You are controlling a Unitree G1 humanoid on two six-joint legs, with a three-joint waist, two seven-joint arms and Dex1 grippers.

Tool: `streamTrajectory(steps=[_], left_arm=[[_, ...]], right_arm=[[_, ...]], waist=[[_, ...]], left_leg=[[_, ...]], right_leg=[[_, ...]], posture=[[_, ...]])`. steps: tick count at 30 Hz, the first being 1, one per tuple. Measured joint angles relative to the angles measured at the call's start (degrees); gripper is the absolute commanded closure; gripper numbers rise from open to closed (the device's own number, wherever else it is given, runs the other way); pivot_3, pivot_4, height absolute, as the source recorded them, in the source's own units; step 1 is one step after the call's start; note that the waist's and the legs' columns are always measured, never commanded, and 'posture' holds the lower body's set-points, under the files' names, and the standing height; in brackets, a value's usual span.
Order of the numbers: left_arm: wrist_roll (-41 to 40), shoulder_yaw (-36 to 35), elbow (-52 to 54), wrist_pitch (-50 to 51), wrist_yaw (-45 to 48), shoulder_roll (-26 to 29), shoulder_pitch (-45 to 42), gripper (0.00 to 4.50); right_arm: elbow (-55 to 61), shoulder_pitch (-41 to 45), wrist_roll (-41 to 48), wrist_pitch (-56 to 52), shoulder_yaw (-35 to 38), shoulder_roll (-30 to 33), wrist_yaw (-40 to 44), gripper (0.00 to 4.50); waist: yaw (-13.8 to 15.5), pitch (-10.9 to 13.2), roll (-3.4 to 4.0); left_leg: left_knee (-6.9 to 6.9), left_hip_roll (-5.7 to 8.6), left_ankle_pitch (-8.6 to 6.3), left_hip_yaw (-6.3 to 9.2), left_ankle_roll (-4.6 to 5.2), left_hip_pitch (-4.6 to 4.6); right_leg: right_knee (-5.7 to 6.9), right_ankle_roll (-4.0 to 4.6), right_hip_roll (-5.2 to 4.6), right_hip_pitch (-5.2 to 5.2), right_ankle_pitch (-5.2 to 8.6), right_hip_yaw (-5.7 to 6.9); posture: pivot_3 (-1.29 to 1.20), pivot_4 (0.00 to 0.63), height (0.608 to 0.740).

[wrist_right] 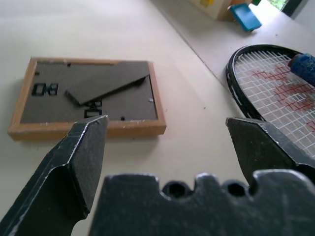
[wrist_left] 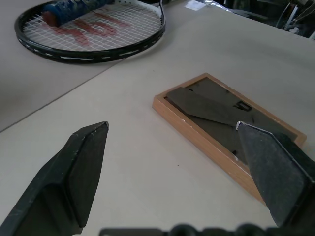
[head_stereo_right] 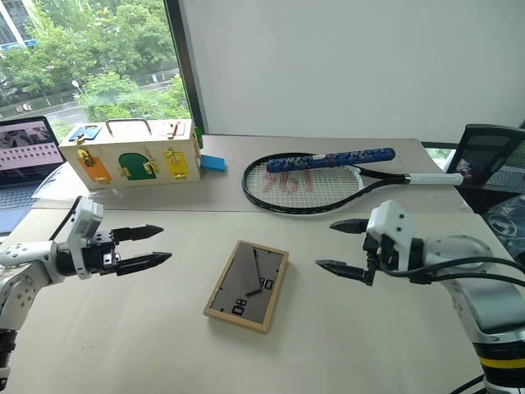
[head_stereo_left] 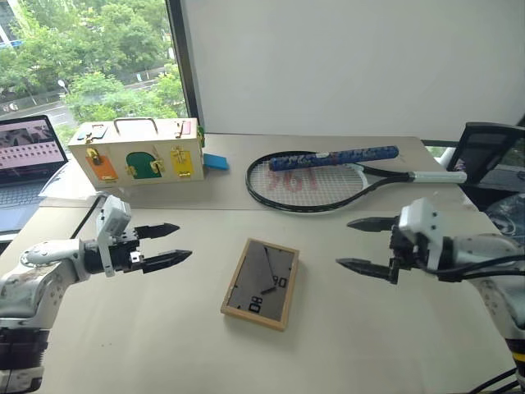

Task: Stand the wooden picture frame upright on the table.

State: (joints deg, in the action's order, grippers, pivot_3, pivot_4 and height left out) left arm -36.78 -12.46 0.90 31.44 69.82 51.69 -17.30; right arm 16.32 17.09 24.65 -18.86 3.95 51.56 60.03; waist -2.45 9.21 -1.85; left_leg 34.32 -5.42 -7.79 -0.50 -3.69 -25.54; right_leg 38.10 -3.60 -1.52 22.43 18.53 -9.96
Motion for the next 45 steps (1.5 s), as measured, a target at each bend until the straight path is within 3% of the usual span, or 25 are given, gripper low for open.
streamTrajectory(steps=[9,15,16,20,23,28,33,37,45], left_arm=[[-0.18,-0.14,-0.33,-0.28,3.71,0.69,0.96,0.00],[-0.26,-0.11,0.60,-0.35,5.00,0.91,2.15,0.00],[0.14,-0.01,0.60,-0.43,5.02,0.91,2.11,0.26],[2.39,1.52,-0.13,-0.37,3.35,0.59,1.20,1.39],[6.15,4.97,-0.70,-1.55,0.25,-2.27,-0.13,2.48],[11.96,12.05,-0.40,-2.59,-6.36,-8.40,-1.02,4.40],[14.71,16.13,2.63,-1.55,-10.52,-11.37,-0.77,4.40],[15.16,18.50,4.47,0.94,-12.28,-13.10,-0.29,4.40],[15.12,21.55,9.77,4.92,-11.52,-12.05,2.11,4.40]], right_arm=[[-3.55,-3.12,-9.83,14.26,-3.16,-2.57,-0.44,0.04],[-0.78,-5.04,-10.87,14.26,-5.52,-2.56,0.99,0.04],[0.18,-5.55,-9.94,11.79,-5.52,-2.30,1.18,0.55],[1.23,-8.63,-5.82,0.06,-5.22,-0.27,1.02,1.71],[0.85,-9.49,-6.73,-4.57,-4.96,0.25,-2.01,2.74],[1.49,-9.08,-5.21,-12.79,-2.80,-4.00,-9.09,4.47],[1.74,-8.38,-5.52,-15.93,-4.11,-6.67,-12.16,4.47],[1.13,-5.12,-7.51,-16.20,-9.33,-10.05,-12.90,4.47],[-6.59,4.10,-13.25,-13.34,-18.80,-16.32,-12.58,4.47]], waist=[[0.10,0.01,0.01],[0.05,0.01,0.01],[0.06,0.01,0.01],[0.58,0.02,0.00],[0.77,0.01,0.00],[0.83,0.01,-0.01],[1.02,0.01,-0.01],[0.64,0.01,-0.01],[0.32,0.02,-0.01]], left_leg=[[0.25,0.00,0.00,0.16,0.00,0.00],[0.33,0.00,0.00,0.21,0.00,0.00],[0.35,0.00,0.00,0.22,0.00,0.00],[0.48,0.00,0.00,0.23,0.00,-0.01],[0.53,0.00,0.01,0.23,0.00,0.00],[0.55,0.00,0.01,0.28,0.00,-0.01],[0.58,0.02,0.01,0.29,0.00,-0.01],[0.61,0.02,0.01,0.33,0.00,0.00],[0.65,0.03,0.02,0.36,-0.01,0.00]], right_leg=[[0.12,0.01,0.00,-0.12,-0.01,0.19],[0.22,0.01,0.01,-0.15,-0.01,0.22],[0.22,0.01,0.01,-0.16,-0.01,0.23],[0.24,0.01,0.00,-0.21,-0.01,0.24],[0.27,0.00,0.01,-0.21,-0.01,0.23],[0.43,0.01,0.05,-0.18,-0.01,0.23],[0.46,0.00,0.05,-0.20,-0.01,0.23],[0.54,0.00,0.08,-0.19,-0.01,0.23],[0.59,0.00,0.08,-0.19,-0.01,0.25]], posture=[[0.00,0.150,0.720],[0.00,0.150,0.720],[0.00,0.150,0.720],[0.00,0.150,0.720],[0.00,0.150,0.720],[0.00,0.150,0.720],[0.00,0.150,0.720],[0.00,0.150,0.720],[0.00,0.150,0.720]])
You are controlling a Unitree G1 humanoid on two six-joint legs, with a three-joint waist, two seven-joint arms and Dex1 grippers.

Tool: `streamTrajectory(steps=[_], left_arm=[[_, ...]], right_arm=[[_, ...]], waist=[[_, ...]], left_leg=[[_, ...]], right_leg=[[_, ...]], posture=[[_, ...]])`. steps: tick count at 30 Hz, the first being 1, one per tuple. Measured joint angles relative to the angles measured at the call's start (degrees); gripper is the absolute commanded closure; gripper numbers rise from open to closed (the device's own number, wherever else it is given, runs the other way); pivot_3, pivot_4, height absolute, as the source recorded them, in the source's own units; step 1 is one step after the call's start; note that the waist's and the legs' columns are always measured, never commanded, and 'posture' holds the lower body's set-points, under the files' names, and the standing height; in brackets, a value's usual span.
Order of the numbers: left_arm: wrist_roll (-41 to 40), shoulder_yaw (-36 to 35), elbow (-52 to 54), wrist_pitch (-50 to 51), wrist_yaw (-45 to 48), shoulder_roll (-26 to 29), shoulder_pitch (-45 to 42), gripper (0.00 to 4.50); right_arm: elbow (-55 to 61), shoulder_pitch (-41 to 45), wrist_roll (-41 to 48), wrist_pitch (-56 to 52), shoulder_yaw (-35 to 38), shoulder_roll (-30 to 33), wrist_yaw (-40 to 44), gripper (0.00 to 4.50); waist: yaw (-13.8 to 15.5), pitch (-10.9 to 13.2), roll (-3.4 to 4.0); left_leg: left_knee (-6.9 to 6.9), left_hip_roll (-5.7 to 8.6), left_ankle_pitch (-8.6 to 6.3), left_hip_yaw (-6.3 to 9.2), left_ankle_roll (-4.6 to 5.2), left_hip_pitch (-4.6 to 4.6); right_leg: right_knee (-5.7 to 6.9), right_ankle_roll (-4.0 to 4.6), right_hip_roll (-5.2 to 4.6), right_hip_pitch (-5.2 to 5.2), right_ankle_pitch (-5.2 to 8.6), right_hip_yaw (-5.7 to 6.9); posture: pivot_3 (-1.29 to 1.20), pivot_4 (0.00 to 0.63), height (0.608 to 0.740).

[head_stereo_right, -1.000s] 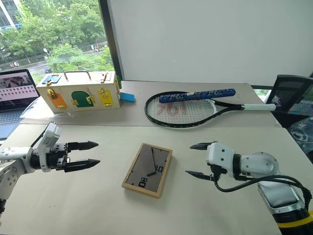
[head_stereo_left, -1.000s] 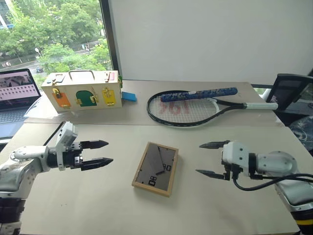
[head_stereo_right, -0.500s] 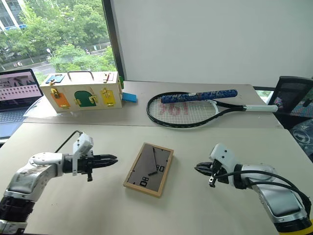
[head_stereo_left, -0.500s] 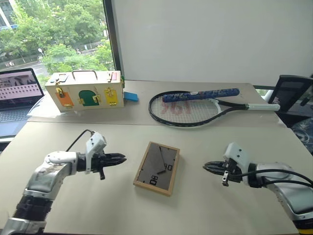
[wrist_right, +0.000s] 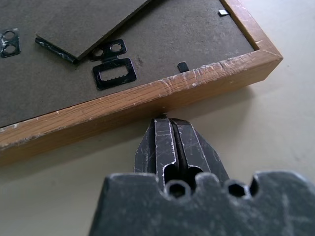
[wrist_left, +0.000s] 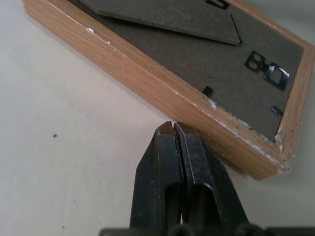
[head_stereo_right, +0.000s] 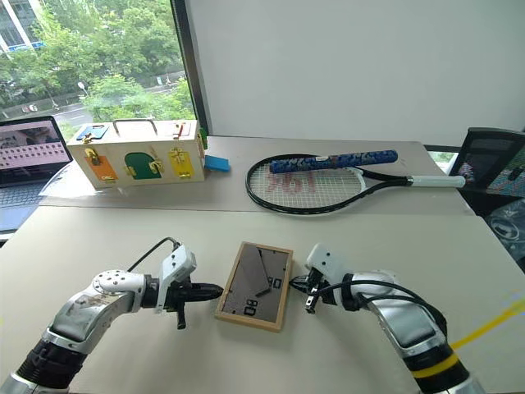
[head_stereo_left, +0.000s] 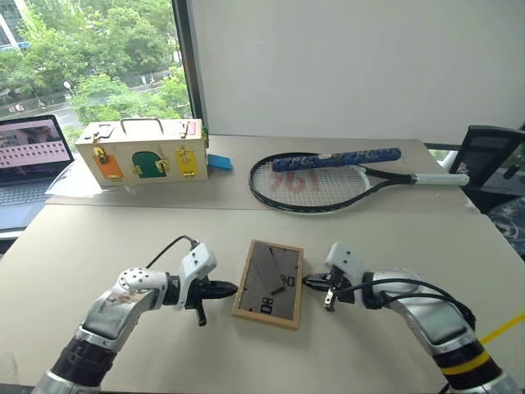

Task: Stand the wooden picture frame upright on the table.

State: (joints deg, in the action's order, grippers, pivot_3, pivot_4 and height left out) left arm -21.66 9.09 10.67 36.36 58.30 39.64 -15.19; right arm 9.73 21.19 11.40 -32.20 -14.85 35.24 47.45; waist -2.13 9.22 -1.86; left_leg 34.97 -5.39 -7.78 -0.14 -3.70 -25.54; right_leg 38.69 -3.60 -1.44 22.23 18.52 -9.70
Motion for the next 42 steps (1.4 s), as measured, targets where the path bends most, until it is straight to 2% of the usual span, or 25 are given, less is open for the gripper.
streamTrajectory(steps=[8,12,15,16,17,19,20,21,23,24,25,27,31,35,38,42], left_arm=[[-0.17,-1.29,2.14,1.01,-1.55,0.11,1.90,4.40],[0.03,-3.94,0.40,0.97,-3.65,1.08,1.98,4.40],[-1.36,-9.46,-2.83,3.43,-5.91,1.45,1.00,4.40],[-3.31,-12.29,-4.00,5.87,-6.76,1.44,-0.08,3.87],[-4.63,-14.22,-4.17,7.40,-6.99,1.52,-0.70,3.71],[-11.83,-19.16,-3.60,13.69,-5.74,1.59,-1.99,2.78],[-14.78,-20.72,-2.62,16.30,-5.02,1.91,-2.33,2.60],[-17.81,-21.71,-1.42,19.37,-4.24,2.91,-2.50,2.04],[-21.52,-22.90,0.06,24.34,-4.06,4.72,-2.72,1.29],[-22.67,-23.77,0.11,26.52,-5.05,4.96,-2.97,1.07],[-23.41,-24.41,0.08,28.07,-6.17,4.96,-3.11,0.52],[-24.86,-25.68,0.04,31.25,-8.42,4.94,-3.15,0.06],[-26.15,-27.49,2.03,34.81,-12.92,4.70,-2.36,0.06],[-32.56,-32.15,2.79,40.99,-17.73,0.84,-3.02,0.06],[-38.66,-35.42,2.33,47.12,-18.67,0.22,-3.41,0.06],[-41.99,-35.77,2.52,51.07,-20.34,-1.34,-0.25,0.06]], right_arm=[[-1.30,1.44,-0.99,0.02,-0.48,-1.41,1.16,4.47],[-0.60,0.40,-0.86,0.04,1.00,3.98,3.63,4.47],[-2.07,0.07,-0.99,1.96,4.16,7.59,5.07,4.47],[-2.51,0.09,-0.92,3.48,5.41,8.75,5.98,4.50],[-2.50,0.09,-0.70,4.32,6.30,9.25,6.93,4.50],[-1.66,0.09,2.31,4.12,7.99,9.58,9.46,4.50],[-0.79,0.09,4.30,3.10,8.80,9.41,10.38,4.50],[0.28,0.16,7.30,0.49,9.92,8.95,11.25,4.50],[1.94,0.29,12.54,-4.76,11.77,8.67,12.37,4.50],[2.46,0.41,14.24,-6.92,12.09,8.77,12.75,4.50],[2.79,0.44,15.11,-8.44,12.12,8.89,13.08,4.50],[2.89,0.46,16.54,-10.95,12.05,9.08,13.66,4.50],[2.88,0.94,17.26,-13.58,11.25,8.89,13.65,4.50],[2.46,1.04,18.31,-14.20,10.76,7.80,13.77,4.50],[1.18,1.38,17.87,-13.72,9.19,7.67,14.13,4.50],[-3.09,2.02,15.26,-10.77,6.90,6.80,14.39,4.50]], waist=[[0.00,0.00,0.00],[0.14,0.00,0.00],[0.04,0.01,-0.02],[-0.02,0.01,-0.02],[-0.09,0.01,-0.02],[-0.41,0.02,-0.02],[-0.50,0.02,-0.02],[-0.59,0.02,-0.02],[-0.58,0.02,-0.02],[-0.51,0.02,-0.02],[-0.46,0.02,-0.02],[-0.44,0.03,-0.05],[-0.43,0.04,-0.06],[-0.37,0.05,-0.08],[-0.43,0.07,-0.12],[-0.64,0.07,-0.12]], left_leg=[[-0.02,0.00,0.00,0.01,-0.01,0.00],[0.04,0.00,0.00,0.02,-0.01,0.00],[0.03,0.00,0.01,0.02,-0.01,0.01],[0.03,0.00,0.01,0.03,-0.01,0.01],[0.01,0.00,0.01,0.03,-0.01,0.01],[-0.04,0.00,0.00,0.03,0.00,0.00],[-0.08,0.00,0.00,0.03,0.00,0.00],[-0.09,0.00,0.00,0.06,-0.01,0.00],[-0.10,0.00,0.00,0.08,-0.01,0.02],[-0.06,0.00,0.00,0.11,-0.01,0.02],[-0.04,0.00,0.00,0.11,-0.01,0.02],[0.01,0.01,0.00,0.12,-0.01,0.01],[0.00,0.01,0.00,0.12,-0.01,0.01],[-0.01,0.01,0.00,0.14,-0.01,-0.01],[-0.01,0.01,0.00,0.15,-0.01,0.00],[-0.03,0.01,0.00,0.17,-0.01,0.03]], right_leg=[[0.04,0.01,0.00,0.01,0.01,0.01],[0.05,0.00,-0.01,0.00,0.01,0.02],[0.09,0.01,0.00,0.03,0.01,0.02],[0.09,0.00,0.00,0.03,0.02,0.03],[0.09,0.00,0.00,0.03,0.02,0.03],[0.09,0.00,0.00,0.03,0.04,0.03],[0.10,0.01,-0.01,0.03,0.04,0.03],[0.11,0.01,0.00,0.03,0.05,0.04],[0.12,0.02,-0.01,0.02,0.05,0.05],[0.13,0.02,0.00,0.01,0.05,0.09],[0.13,0.02,-0.01,0.00,0.05,0.10],[0.13,0.02,-0.01,0.00,0.05,0.10],[0.13,0.03,-0.01,0.01,0.05,0.10],[0.13,0.03,-0.01,0.01,0.05,0.13],[0.13,0.03,-0.01,0.01,0.05,0.14],[0.17,0.06,-0.01,0.03,0.06,0.14]], posture=[[0.00,0.150,0.720],[0.00,0.150,0.720],[0.00,0.150,0.720],[0.00,0.150,0.720],[0.00,0.150,0.720],[0.00,0.150,0.720],[0.00,0.150,0.720],[0.00,0.150,0.720],[0.00,0.150,0.720],[0.00,0.150,0.720],[0.00,0.150,0.720],[0.00,0.150,0.720],[0.00,0.150,0.720],[0.00,0.150,0.720],[0.00,0.150,0.720],[0.00,0.150,0.720]])
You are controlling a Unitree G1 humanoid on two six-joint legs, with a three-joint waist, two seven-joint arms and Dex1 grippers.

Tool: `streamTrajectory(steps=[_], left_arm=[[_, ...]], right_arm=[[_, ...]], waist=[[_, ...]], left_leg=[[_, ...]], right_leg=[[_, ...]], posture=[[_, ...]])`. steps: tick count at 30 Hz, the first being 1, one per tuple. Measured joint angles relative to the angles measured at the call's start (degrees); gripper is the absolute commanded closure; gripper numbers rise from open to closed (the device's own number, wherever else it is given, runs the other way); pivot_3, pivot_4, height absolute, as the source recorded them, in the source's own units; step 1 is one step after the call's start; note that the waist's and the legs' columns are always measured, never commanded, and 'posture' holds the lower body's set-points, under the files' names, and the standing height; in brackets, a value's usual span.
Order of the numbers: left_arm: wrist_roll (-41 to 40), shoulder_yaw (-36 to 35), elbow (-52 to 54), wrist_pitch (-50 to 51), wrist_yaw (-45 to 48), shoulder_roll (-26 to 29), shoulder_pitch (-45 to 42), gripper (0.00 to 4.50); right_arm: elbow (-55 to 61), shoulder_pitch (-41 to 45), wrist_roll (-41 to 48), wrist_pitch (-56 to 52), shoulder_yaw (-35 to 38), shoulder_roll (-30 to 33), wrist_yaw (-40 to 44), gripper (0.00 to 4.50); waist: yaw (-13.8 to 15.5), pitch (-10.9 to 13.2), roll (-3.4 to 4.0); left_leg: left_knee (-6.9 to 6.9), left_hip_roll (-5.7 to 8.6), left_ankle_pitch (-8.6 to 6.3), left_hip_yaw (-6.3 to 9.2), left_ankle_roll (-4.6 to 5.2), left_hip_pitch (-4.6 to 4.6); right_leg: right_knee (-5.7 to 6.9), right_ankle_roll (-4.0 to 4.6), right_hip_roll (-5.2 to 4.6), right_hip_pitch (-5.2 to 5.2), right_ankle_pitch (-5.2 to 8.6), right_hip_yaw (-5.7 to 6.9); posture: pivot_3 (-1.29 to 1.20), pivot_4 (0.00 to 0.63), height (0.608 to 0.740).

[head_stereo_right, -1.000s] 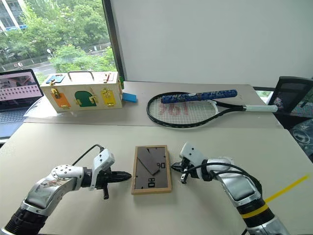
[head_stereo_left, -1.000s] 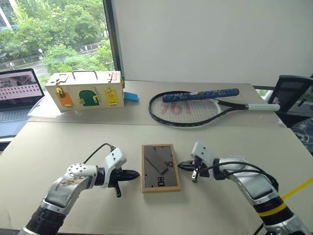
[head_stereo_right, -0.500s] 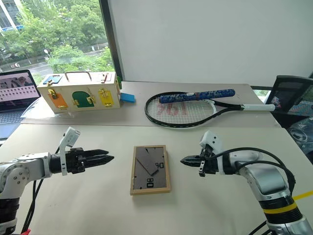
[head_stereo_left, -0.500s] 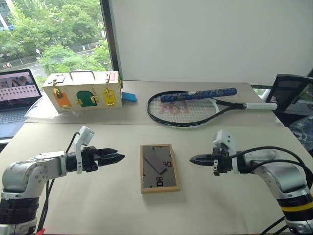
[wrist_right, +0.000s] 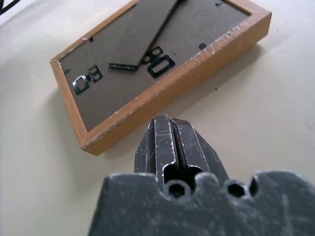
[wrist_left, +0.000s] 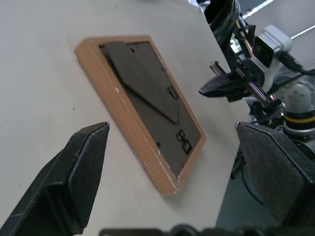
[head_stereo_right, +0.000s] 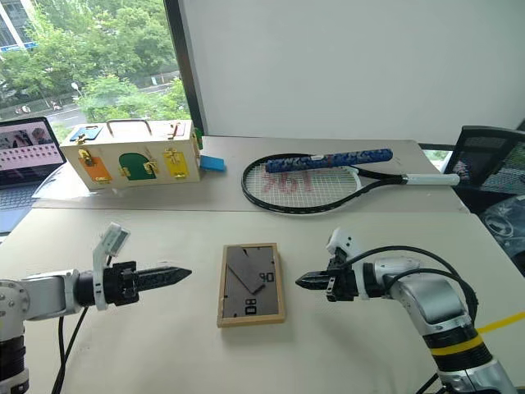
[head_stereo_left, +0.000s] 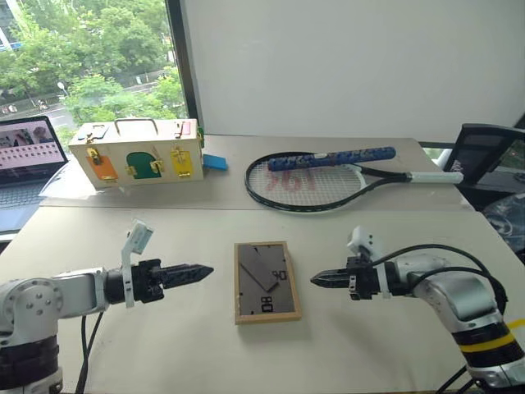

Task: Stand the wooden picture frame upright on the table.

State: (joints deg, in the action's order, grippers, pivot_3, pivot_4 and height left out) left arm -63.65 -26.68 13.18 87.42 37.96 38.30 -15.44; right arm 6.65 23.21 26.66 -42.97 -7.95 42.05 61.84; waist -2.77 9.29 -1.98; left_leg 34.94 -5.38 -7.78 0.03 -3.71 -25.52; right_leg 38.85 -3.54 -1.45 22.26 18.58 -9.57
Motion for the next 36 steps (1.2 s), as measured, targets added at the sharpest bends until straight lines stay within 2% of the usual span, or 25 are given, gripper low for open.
streamTrajectory(steps=[6,13,16,19,26,29,34,36], left_arm=[[0.90,3.34,-0.36,0.53,-5.74,-4.96,2.90,0.06],[3.11,3.91,-0.51,0.99,-17.16,-19.27,-1.37,0.06],[2.37,3.63,-0.43,2.46,-20.06,-21.77,-2.10,0.06],[-0.06,1.10,-2.14,3.03,-25.55,-27.02,-2.87,0.06],[-7.54,0.47,-4.55,2.83,-33.82,-29.84,-2.93,0.06],[-10.04,0.80,-5.61,2.85,-36.30,-29.20,-2.83,0.77],[-13.48,1.88,-9.59,4.40,-37.99,-25.74,-2.61,2.75],[-16.23,1.53,-11.34,4.23,-37.63,-25.61,-3.12,3.30]], right_arm=[[-5.14,1.51,-3.62,4.17,-2.50,-1.38,0.74,4.50],[-7.05,3.17,-7.42,7.51,-6.05,-3.64,1.41,4.50],[-6.71,3.18,-7.58,7.53,-7.13,-4.45,1.72,4.50],[-6.57,3.18,-8.54,7.53,-7.24,-5.43,1.49,4.50],[-5.73,3.17,-9.60,7.53,-7.86,-7.32,1.10,4.50],[-5.34,2.92,-9.66,7.54,-7.81,-7.51,0.60,4.50],[-4.96,2.64,-9.72,7.79,-7.57,-7.51,0.28,4.50],[-4.99,2.52,-9.74,7.84,-7.20,-7.48,-0.03,4.50]], waist=[[0.32,0.02,-0.04],[1.17,-0.03,0.02],[1.26,-0.07,0.06],[1.61,-0.11,0.07],[1.88,-0.13,0.06],[1.85,-0.13,0.06],[1.54,-0.13,0.06],[1.49,-0.12,0.05]], left_leg=[[0.02,0.02,0.01,0.03,-0.02,-0.03],[0.16,0.26,0.02,0.13,-0.03,0.02],[0.15,0.27,0.02,0.14,-0.03,0.02],[0.18,0.32,0.03,0.18,-0.02,0.04],[0.23,0.42,0.02,0.21,-0.02,0.05],[0.22,0.43,0.02,0.23,-0.02,0.05],[0.16,0.44,0.02,0.25,-0.03,0.04],[0.14,0.43,0.03,0.26,-0.03,0.03]], right_leg=[[0.00,0.01,-0.01,-0.01,-0.01,0.03],[0.01,-0.08,-0.19,-0.19,-0.02,0.04],[0.01,-0.09,-0.19,-0.20,-0.02,0.04],[0.01,-0.11,-0.23,-0.25,-0.03,0.04],[0.01,-0.18,-0.31,-0.31,-0.02,0.04],[0.01,-0.17,-0.31,-0.30,-0.02,0.05],[0.01,-0.17,-0.30,-0.22,-0.01,0.05],[0.01,-0.17,-0.29,-0.21,-0.02,0.06]], posture=[[0.00,0.150,0.720],[0.00,0.150,0.720],[0.00,0.150,0.720],[0.00,0.150,0.720],[0.00,0.150,0.720],[0.00,0.150,0.720],[0.00,0.150,0.720],[0.00,0.150,0.720]])
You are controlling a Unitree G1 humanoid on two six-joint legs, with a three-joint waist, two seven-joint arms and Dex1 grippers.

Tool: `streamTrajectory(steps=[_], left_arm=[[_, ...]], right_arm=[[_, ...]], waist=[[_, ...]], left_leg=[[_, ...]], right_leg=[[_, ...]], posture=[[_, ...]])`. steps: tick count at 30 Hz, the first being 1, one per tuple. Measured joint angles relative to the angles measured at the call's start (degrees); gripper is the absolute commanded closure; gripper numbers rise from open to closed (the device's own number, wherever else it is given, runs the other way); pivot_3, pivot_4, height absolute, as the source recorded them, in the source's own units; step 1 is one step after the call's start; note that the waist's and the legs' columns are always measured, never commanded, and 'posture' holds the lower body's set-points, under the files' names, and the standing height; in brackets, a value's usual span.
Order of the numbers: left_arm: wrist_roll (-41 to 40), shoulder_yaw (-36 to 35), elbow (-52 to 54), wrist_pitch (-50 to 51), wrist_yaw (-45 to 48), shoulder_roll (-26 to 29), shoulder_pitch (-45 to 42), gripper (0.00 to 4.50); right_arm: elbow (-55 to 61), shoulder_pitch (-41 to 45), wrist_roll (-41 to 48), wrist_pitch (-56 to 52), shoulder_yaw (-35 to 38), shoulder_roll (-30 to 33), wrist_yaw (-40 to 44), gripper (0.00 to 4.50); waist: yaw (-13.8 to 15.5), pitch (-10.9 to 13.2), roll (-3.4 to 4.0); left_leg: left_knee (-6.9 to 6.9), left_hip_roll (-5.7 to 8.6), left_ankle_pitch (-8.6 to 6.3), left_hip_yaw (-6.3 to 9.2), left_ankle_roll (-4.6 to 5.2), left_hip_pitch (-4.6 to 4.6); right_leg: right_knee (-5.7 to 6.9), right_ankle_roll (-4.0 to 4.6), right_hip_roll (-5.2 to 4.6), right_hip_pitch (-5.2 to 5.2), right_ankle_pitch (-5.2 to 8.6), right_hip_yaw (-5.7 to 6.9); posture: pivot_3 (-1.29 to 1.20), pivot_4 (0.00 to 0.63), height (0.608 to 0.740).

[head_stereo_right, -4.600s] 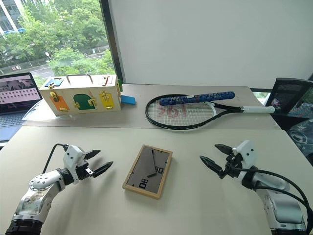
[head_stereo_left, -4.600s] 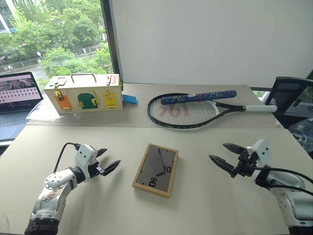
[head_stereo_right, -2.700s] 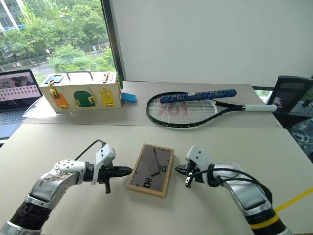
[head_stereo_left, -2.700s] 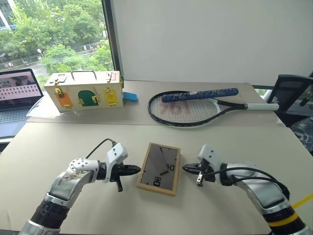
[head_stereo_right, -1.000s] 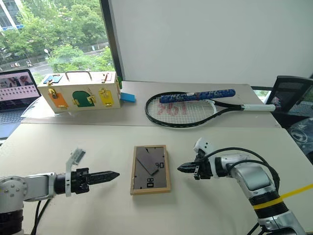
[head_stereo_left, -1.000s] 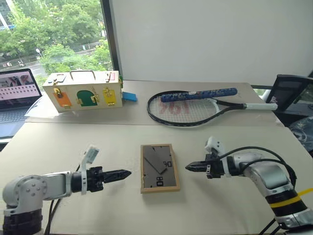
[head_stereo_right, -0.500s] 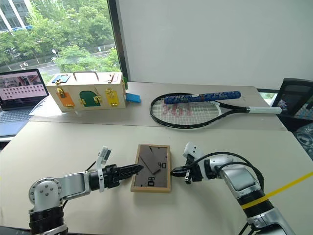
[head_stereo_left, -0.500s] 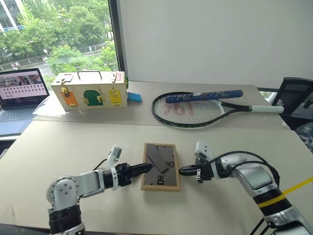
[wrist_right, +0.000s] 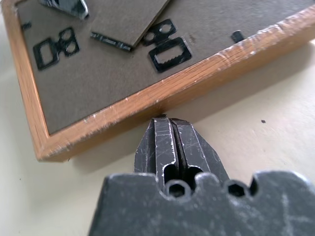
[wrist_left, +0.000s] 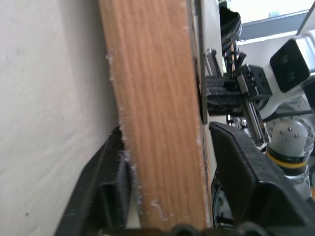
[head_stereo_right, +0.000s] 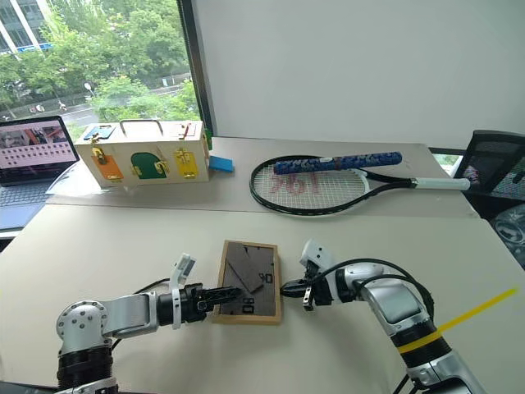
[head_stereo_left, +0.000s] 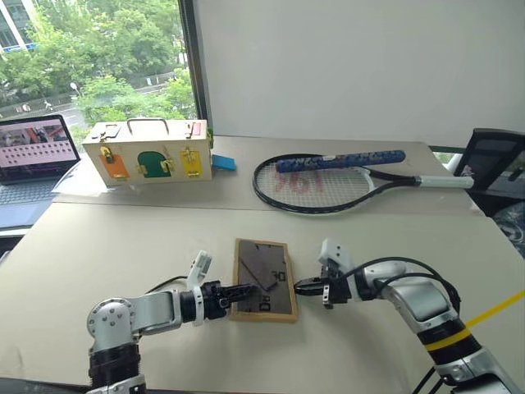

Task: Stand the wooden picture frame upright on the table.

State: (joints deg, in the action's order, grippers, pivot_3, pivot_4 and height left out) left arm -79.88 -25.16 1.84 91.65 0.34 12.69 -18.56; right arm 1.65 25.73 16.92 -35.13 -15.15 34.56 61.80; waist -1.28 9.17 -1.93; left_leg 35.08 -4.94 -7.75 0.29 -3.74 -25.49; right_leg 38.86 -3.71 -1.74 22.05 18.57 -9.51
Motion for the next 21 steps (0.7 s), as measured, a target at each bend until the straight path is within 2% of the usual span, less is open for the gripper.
streamTrajectory(steps=[6,10,15,16,18,21], left_arm=[[-2.38,0.88,-3.97,-2.07,-3.63,-0.60,-2.87,3.33],[-7.66,1.52,-6.18,-5.73,-5.07,-0.39,-6.73,3.33],[-13.51,2.63,-3.75,-8.07,0.53,6.25,-9.26,3.33],[-13.65,3.54,-3.27,-8.32,2.15,7.06,-9.85,3.33],[-13.24,5.35,-2.62,-9.34,4.45,7.38,-10.55,3.33],[-9.30,8.16,-2.46,-11.15,8.23,8.89,-10.86,3.33]], right_arm=[[-0.68,0.01,-0.08,0.00,1.22,0.05,-1.01,4.50],[-0.94,0.39,4.22,-1.86,7.73,2.80,-0.20,4.50],[0.76,1.67,13.12,-9.27,17.50,9.89,3.82,4.50],[1.61,3.11,15.86,-11.99,18.93,10.09,4.06,4.03],[4.12,5.69,20.25,-15.97,20.49,9.97,3.96,3.72],[7.89,9.09,24.94,-20.67,21.16,8.80,1.93,2.72]], waist=[[0.21,0.01,-0.02],[0.60,0.07,-0.09],[0.01,0.07,-0.09],[-0.18,0.08,-0.08],[-0.23,0.08,-0.08],[-0.22,0.08,-0.10]], left_leg=[[0.02,0.04,0.01,0.02,-0.01,-0.03],[0.06,0.07,0.02,0.04,-0.01,-0.23],[-0.23,0.07,0.02,0.05,-0.01,-0.18],[-0.25,0.07,0.02,0.06,-0.01,-0.16],[-0.25,0.07,0.03,0.06,-0.03,-0.16],[-0.21,0.07,0.03,0.07,-0.03,-0.17]], right_leg=[[0.00,0.00,-0.02,0.00,0.00,0.01],[-0.01,-0.03,-0.04,0.12,-0.01,0.02],[-0.13,0.00,-0.03,0.14,0.00,0.03],[-0.13,0.00,-0.03,0.14,0.00,0.03],[-0.13,0.00,-0.03,0.13,0.00,0.03],[-0.15,0.00,-0.03,0.12,0.00,0.05]], posture=[[0.00,0.150,0.720],[0.00,0.150,0.720],[0.00,0.150,0.720],[0.00,0.150,0.720],[0.00,0.150,0.720],[0.00,0.150,0.720]])
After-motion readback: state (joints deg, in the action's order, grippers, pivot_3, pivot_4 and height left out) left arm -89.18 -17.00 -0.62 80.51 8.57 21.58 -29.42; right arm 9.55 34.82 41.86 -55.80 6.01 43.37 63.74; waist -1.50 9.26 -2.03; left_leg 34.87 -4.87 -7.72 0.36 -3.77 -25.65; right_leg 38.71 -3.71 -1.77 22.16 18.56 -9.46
